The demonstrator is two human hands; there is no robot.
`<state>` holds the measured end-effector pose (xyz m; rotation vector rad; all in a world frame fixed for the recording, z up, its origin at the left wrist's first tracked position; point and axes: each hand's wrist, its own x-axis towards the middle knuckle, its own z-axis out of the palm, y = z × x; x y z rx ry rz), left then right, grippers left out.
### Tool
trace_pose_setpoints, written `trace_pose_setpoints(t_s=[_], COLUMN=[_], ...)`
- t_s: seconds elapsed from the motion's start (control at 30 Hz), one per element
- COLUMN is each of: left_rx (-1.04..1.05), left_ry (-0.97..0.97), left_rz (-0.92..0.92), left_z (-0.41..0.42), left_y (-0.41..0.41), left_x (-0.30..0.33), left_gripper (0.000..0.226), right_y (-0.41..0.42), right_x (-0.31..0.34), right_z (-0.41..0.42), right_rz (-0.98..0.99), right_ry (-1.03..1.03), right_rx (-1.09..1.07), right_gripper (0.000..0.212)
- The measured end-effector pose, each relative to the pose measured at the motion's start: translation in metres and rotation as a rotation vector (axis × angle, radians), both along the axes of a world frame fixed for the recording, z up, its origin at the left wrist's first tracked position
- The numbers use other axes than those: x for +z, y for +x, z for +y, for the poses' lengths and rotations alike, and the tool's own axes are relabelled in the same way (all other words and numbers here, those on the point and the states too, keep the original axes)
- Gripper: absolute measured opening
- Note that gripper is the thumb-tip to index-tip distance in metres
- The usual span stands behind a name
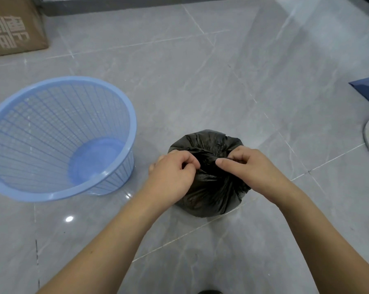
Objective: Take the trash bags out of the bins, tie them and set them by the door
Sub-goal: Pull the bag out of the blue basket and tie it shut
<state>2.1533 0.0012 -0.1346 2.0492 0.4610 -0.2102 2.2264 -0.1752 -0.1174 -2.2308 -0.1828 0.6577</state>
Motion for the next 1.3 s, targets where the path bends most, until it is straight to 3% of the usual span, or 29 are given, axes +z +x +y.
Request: trace_pose_setpoints(t_s=[0.07,0.13,0.2,0.33,0.47,0.63,0.77,0.9,1.0,1.1,1.2,1.3], left_rx=[0.014,0.006,-0.023,-0.17,-0.292,-0.188,-0.181,-0.167,-0.244,-0.248,-0.139,-0.067], left_ry=[0.062,0.158,0.276,0.432,0.594,0.702,0.699,0.533,0.503,0.497,0.387,0.269], left_rz=[-0.01,-0.038,-0.101,-0.164,-0.163,-0.301,-0.357,-0.38,-0.339,-0.257,-0.224,-0.211], left_z=[0.001,0.002,0.004,0.004,0.002,0.003,0.005,0.01,0.011,0.011,0.012,0.01], left_y=[-0.001,-0.001,-0.001,0.007,0.019,0.025,0.018,-0.001,-0.015,-0.018,-0.016,-0.013], left_x=[0.001,0.001,0.0,-0.006,-0.016,-0.02,-0.025,-0.026,-0.034,-0.041,-0.035,-0.023], left_gripper=[0.019,0.016,0.02,0.049,0.029,0.017,0.017,0.031,0.027,0.025,0.025,0.019], right_y=[0.001,0.001,0.001,0.002,0.0,-0.002,0.001,0.009,0.012,0.013,0.013,0.012], right_x=[0.001,0.004,0.006,0.002,-0.003,0.003,0.003,-0.005,-0.008,-0.01,-0.014,-0.015], right_z=[-0.002,-0.003,-0.002,0.0,0.003,0.002,-0.002,-0.006,-0.005,-0.004,-0.003,-0.001], right_rz=[-0.168,-0.261,-0.265,-0.224,0.007,0.462,0.591,0.689,0.758,0.779,0.719,0.656], right_ry=[-0.15,-0.235,-0.224,-0.139,-0.034,0.154,0.328,0.518,0.645,0.682,0.63,0.538], right_rx=[0.056,0.094,0.106,0.15,0.088,0.034,-0.099,-0.346,-0.427,-0.465,-0.44,-0.455], right_gripper=[0.023,0.021,0.027,0.018,0.015,0.023,0.016,0.026,0.031,0.025,0.036,0.025])
